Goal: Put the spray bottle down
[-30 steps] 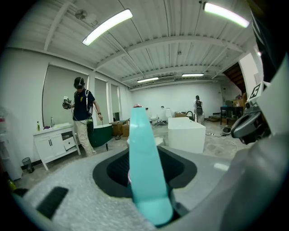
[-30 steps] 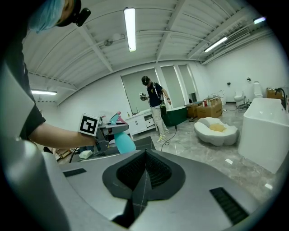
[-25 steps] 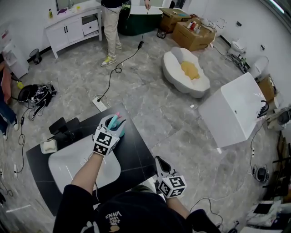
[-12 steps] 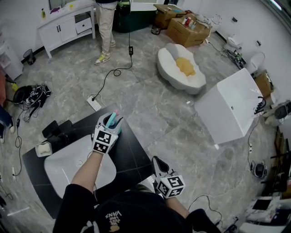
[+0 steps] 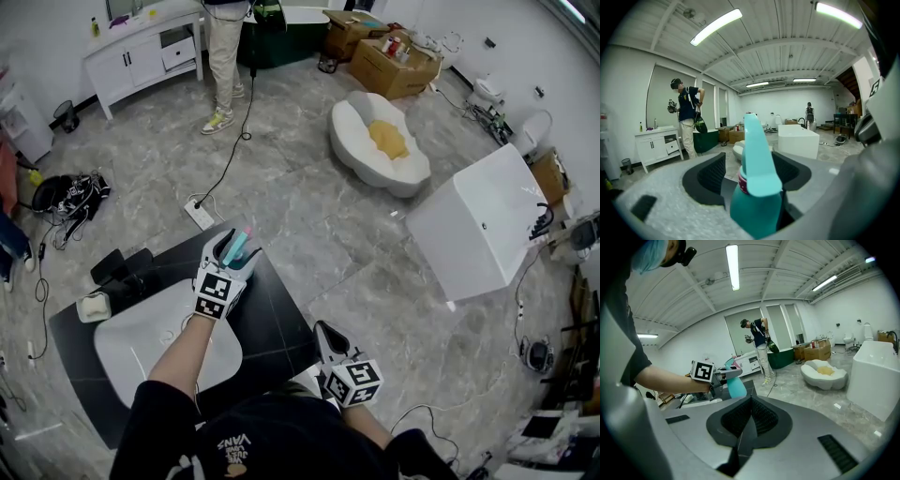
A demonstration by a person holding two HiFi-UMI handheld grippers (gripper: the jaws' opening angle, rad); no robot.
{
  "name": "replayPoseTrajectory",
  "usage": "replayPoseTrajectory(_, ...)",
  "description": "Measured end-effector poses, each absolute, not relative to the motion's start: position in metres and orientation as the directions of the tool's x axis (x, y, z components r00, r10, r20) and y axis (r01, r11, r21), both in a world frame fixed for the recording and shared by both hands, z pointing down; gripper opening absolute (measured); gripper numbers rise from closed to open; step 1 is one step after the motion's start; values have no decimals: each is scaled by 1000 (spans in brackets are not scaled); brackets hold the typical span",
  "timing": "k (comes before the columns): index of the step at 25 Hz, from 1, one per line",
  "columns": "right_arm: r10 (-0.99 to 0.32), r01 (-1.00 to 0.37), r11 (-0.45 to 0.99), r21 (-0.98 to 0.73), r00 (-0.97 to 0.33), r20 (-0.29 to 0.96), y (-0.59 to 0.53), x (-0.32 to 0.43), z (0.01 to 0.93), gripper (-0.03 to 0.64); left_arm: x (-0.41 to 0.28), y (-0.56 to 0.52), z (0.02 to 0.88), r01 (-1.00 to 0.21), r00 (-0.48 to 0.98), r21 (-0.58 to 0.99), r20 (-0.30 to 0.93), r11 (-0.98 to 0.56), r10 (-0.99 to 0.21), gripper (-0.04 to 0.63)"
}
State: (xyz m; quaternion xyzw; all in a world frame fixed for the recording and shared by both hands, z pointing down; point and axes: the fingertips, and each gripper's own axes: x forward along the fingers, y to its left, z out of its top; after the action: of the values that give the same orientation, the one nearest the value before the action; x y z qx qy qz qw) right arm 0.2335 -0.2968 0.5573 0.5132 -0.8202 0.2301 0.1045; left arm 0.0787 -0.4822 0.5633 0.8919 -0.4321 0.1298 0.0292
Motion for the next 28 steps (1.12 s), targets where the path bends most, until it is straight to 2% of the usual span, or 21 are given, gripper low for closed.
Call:
replayPoseTrajectory(9, -792, -887, 376, -268, -458, 405, -299, 229, 556, 3, 72, -474, 566, -784, 593, -32, 256, -620, -763, 345)
replayPoseTrajectory(21, -786, -876, 400, -271, -479, 391, -287, 211, 553, 3, 38, -428, 569, -792, 581, -9, 292, -610, -759, 350)
replayPoseTrajectory(28, -779, -862, 421, -281, -503, 375, -264, 182, 550, 3, 1, -384, 556, -801, 554, -67, 290, -594, -780, 348)
